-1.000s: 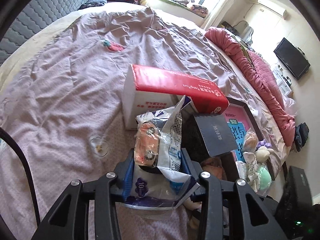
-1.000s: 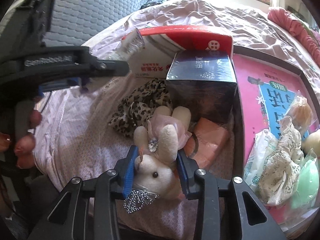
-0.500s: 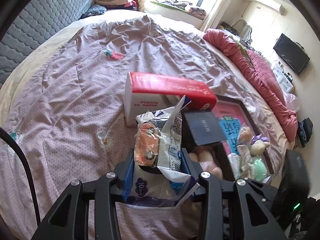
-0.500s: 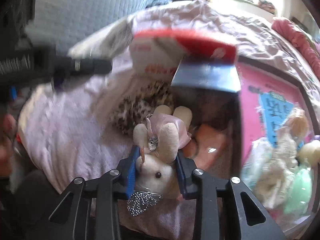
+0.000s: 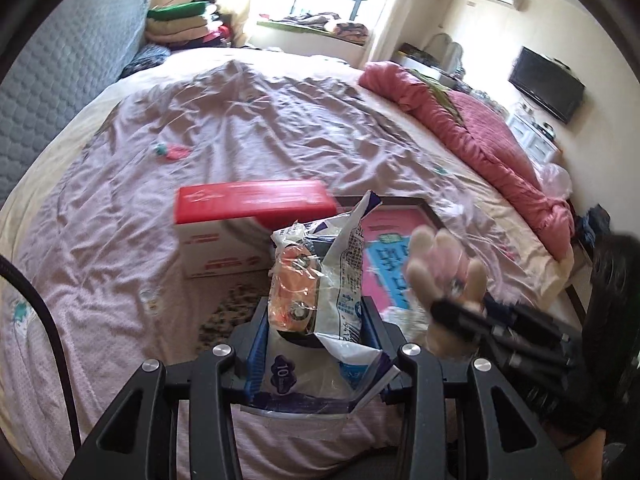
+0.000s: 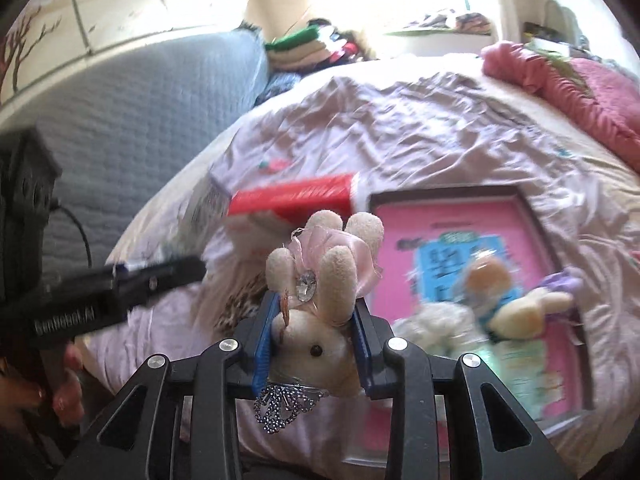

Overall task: Organize soft objects
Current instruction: 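Carry the packet and the plush bunny with both tools over the pink tray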

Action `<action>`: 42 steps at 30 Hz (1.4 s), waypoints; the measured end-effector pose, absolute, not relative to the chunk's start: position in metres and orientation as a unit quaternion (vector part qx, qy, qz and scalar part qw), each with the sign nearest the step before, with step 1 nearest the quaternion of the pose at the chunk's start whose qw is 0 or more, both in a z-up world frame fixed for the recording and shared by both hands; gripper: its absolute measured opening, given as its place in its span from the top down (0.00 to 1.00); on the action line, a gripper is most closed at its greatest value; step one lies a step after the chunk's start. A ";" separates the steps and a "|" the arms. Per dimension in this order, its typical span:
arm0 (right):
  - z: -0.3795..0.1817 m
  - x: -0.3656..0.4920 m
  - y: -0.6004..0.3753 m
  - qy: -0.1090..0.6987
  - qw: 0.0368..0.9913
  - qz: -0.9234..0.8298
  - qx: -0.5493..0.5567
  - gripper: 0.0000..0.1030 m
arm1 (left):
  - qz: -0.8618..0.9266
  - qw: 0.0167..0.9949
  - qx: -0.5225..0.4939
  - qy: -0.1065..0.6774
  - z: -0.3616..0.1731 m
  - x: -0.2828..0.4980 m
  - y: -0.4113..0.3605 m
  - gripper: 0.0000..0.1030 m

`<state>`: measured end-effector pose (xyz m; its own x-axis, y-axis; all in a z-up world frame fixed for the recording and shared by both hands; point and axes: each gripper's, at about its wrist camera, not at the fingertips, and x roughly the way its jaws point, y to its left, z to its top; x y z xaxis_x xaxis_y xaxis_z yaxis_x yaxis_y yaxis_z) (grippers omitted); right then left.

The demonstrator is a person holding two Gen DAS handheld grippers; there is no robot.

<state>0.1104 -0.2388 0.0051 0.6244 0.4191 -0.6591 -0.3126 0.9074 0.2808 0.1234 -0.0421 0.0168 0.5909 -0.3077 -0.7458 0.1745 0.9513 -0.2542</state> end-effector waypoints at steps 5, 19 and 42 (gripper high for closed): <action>0.026 0.106 -0.273 0.357 0.914 0.174 0.086 0.66 | -0.157 0.887 -0.058 0.431 0.020 0.119 -0.076 0.59; 0.030 0.095 -0.341 0.331 0.926 0.127 0.127 0.66 | -0.179 0.873 -0.006 0.453 -0.001 0.124 -0.147 0.59; -0.030 0.110 -0.385 0.374 0.909 0.084 0.160 0.65 | -0.166 0.850 0.050 0.498 -0.057 0.146 -0.191 0.59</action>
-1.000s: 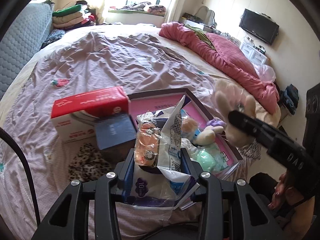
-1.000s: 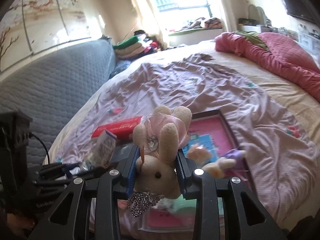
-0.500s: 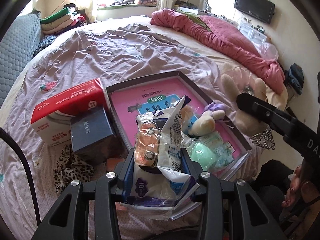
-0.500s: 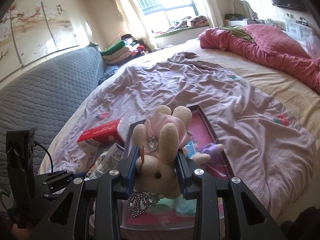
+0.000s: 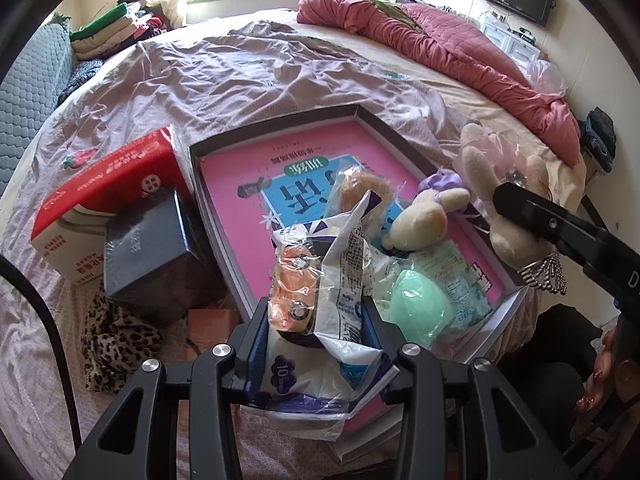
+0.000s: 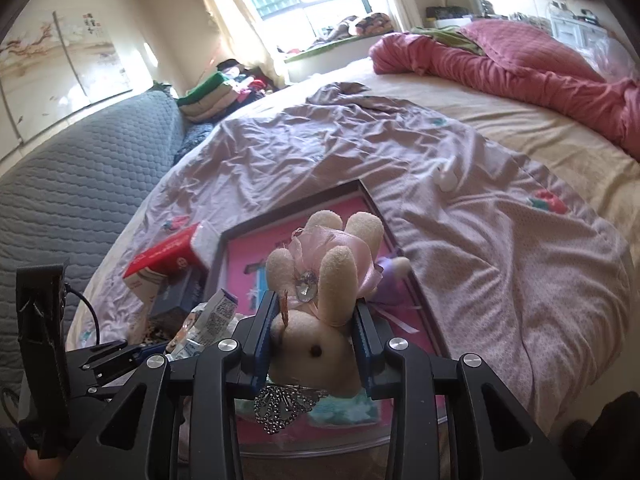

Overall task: Organize soft objects
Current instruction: 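Carry the packet and the plush bunny with both tools over the pink tray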

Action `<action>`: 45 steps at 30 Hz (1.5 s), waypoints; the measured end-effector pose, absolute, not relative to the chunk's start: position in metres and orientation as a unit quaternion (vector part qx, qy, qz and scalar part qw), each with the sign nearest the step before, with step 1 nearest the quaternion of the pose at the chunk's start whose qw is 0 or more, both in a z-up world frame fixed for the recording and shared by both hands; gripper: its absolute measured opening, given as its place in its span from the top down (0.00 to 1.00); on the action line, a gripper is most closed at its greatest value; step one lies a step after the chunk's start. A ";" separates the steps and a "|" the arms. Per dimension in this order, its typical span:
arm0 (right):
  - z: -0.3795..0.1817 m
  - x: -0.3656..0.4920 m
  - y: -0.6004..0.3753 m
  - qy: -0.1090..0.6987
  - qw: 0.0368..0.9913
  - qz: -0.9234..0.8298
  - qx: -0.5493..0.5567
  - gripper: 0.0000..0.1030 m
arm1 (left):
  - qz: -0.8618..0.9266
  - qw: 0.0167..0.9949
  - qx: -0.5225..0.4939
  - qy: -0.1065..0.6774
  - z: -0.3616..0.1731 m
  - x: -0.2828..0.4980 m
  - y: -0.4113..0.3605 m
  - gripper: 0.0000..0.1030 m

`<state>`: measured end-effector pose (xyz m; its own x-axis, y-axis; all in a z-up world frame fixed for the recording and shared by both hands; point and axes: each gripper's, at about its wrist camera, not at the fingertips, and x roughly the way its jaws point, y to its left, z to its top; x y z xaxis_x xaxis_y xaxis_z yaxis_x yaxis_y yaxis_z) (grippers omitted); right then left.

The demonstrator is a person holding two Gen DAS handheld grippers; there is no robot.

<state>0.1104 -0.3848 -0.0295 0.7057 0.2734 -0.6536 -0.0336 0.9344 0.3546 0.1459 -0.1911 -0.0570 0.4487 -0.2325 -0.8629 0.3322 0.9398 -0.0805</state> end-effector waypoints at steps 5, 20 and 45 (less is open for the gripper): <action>-0.039 0.114 -0.378 0.387 0.906 0.094 0.146 0.65 | -0.166 0.846 0.053 0.504 -0.065 0.149 -0.194 0.59; -0.063 0.122 -0.357 0.413 0.896 0.119 0.111 0.64 | -0.173 0.841 0.046 0.511 -0.073 0.151 -0.193 0.59; -0.062 0.120 -0.365 0.390 0.903 0.107 0.143 0.48 | -0.190 0.841 0.010 0.507 -0.068 0.152 -0.187 0.53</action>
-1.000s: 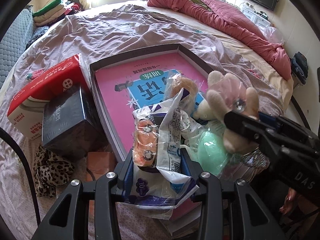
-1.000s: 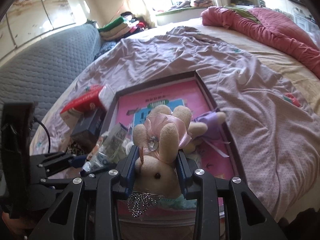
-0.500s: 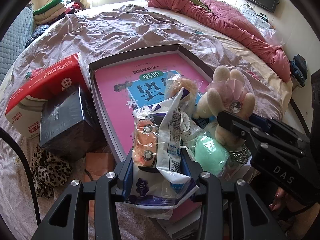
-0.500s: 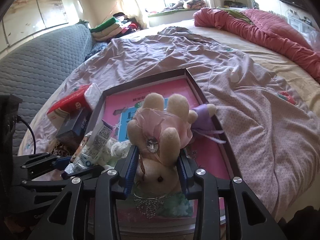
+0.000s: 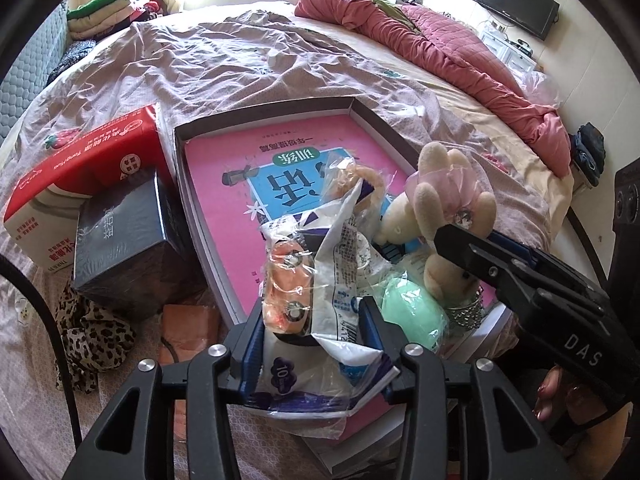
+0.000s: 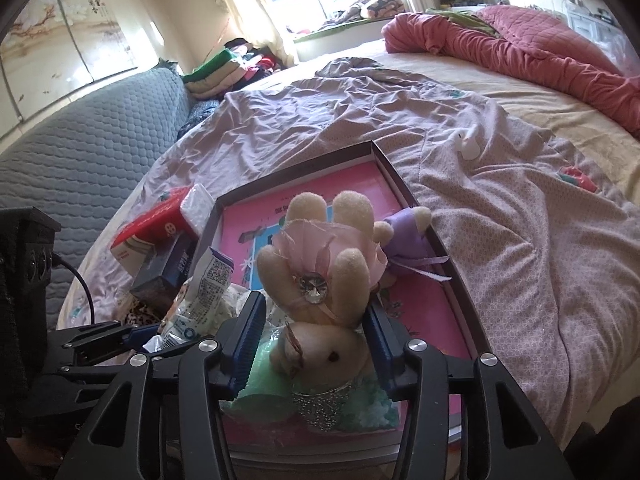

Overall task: Organize soft objects
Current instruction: 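Open both tools to drop the packet and bunny into the tray, then move both open tools back toward the leopard-print and pink cloths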

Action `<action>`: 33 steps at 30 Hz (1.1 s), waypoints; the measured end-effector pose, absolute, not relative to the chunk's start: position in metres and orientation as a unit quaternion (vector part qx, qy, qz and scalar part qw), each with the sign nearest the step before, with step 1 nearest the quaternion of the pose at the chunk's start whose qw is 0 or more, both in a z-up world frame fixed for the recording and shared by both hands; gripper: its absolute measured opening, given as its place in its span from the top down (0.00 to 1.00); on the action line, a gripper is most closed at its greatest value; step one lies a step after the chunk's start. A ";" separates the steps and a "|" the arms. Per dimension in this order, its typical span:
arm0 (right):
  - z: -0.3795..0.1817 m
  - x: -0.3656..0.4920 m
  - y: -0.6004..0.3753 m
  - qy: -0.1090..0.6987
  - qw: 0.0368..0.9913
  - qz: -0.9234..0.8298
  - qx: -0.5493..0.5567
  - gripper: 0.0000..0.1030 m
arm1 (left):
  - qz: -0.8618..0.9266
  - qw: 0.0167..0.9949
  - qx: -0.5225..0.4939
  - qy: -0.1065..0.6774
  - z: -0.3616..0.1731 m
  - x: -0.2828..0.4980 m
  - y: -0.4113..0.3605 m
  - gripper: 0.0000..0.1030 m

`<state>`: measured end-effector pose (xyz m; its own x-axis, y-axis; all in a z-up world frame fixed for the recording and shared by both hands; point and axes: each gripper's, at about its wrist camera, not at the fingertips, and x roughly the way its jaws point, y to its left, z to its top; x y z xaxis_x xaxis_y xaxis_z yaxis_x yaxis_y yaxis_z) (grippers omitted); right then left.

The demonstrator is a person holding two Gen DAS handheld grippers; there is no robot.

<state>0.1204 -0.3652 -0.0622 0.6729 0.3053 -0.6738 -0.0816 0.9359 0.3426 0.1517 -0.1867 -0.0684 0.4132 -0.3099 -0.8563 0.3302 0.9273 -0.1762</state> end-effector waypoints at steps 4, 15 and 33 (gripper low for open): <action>-0.056 0.119 -0.369 0.381 0.906 0.106 0.150 0.46 | -0.194 0.842 0.006 0.503 -0.065 0.150 -0.187 0.48; -0.043 0.114 -0.373 0.369 0.910 0.103 0.158 0.42 | -0.202 0.848 0.000 0.489 -0.054 0.146 -0.186 0.39; -0.008 0.099 -0.372 0.336 0.928 0.080 0.140 0.29 | -0.190 0.870 -0.011 0.454 -0.019 0.133 -0.166 0.29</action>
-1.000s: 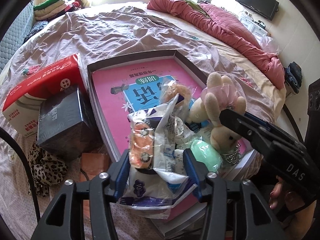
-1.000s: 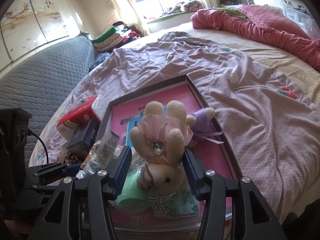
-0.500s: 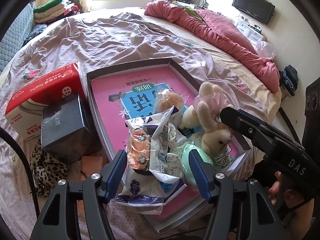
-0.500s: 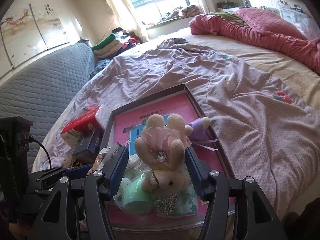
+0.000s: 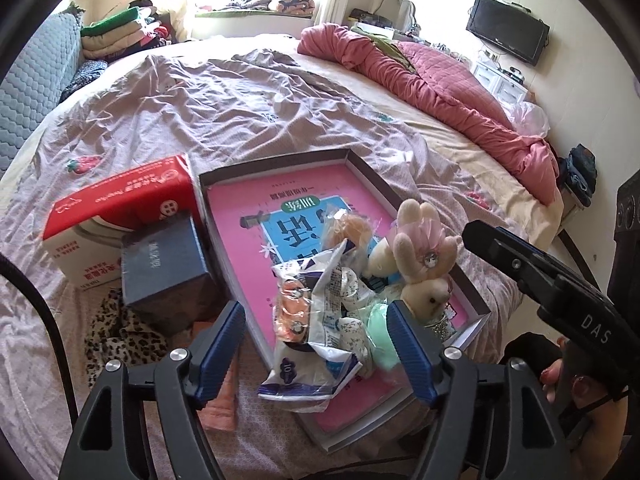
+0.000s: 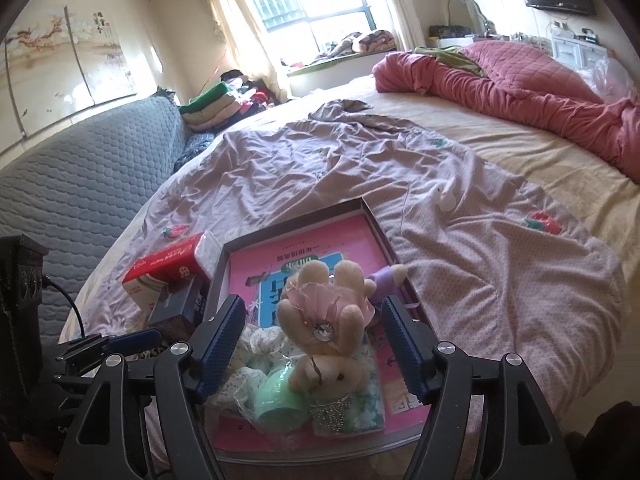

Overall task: Organize soft objects
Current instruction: 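Move both open tools back toward the leopard-print and pink cloths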

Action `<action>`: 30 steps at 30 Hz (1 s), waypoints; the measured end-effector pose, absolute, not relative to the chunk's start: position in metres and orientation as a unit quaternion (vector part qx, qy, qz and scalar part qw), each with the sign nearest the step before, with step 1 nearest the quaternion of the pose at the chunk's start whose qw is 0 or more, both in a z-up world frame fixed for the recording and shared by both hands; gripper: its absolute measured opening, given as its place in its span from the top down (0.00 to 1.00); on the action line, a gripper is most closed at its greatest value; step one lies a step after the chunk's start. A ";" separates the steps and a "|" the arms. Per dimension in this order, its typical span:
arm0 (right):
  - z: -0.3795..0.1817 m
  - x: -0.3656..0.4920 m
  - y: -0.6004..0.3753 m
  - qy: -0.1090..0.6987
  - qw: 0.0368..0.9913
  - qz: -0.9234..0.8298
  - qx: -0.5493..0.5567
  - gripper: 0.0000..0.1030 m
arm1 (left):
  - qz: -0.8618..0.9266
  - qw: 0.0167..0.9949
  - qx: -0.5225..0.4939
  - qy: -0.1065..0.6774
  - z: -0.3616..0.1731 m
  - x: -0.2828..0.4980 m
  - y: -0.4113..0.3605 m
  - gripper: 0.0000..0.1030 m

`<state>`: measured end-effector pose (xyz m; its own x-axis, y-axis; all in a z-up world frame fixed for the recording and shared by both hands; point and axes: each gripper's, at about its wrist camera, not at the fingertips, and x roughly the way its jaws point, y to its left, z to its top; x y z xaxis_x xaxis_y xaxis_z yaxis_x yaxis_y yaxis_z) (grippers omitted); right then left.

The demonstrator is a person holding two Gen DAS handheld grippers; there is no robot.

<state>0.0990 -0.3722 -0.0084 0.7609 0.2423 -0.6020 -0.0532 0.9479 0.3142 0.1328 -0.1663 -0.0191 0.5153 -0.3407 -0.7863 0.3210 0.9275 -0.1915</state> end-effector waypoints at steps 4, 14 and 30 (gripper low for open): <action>0.003 0.095 -0.364 0.330 0.931 0.087 0.131 0.28 | -0.184 0.877 -0.013 0.445 -0.008 0.128 -0.158 0.27; 0.030 0.087 -0.324 0.317 0.937 0.117 0.086 0.27 | -0.152 0.892 -0.025 0.426 0.014 0.121 -0.121 0.25; 0.043 0.078 -0.248 0.324 0.928 0.185 0.025 0.27 | -0.085 0.903 -0.057 0.418 0.026 0.112 -0.039 0.25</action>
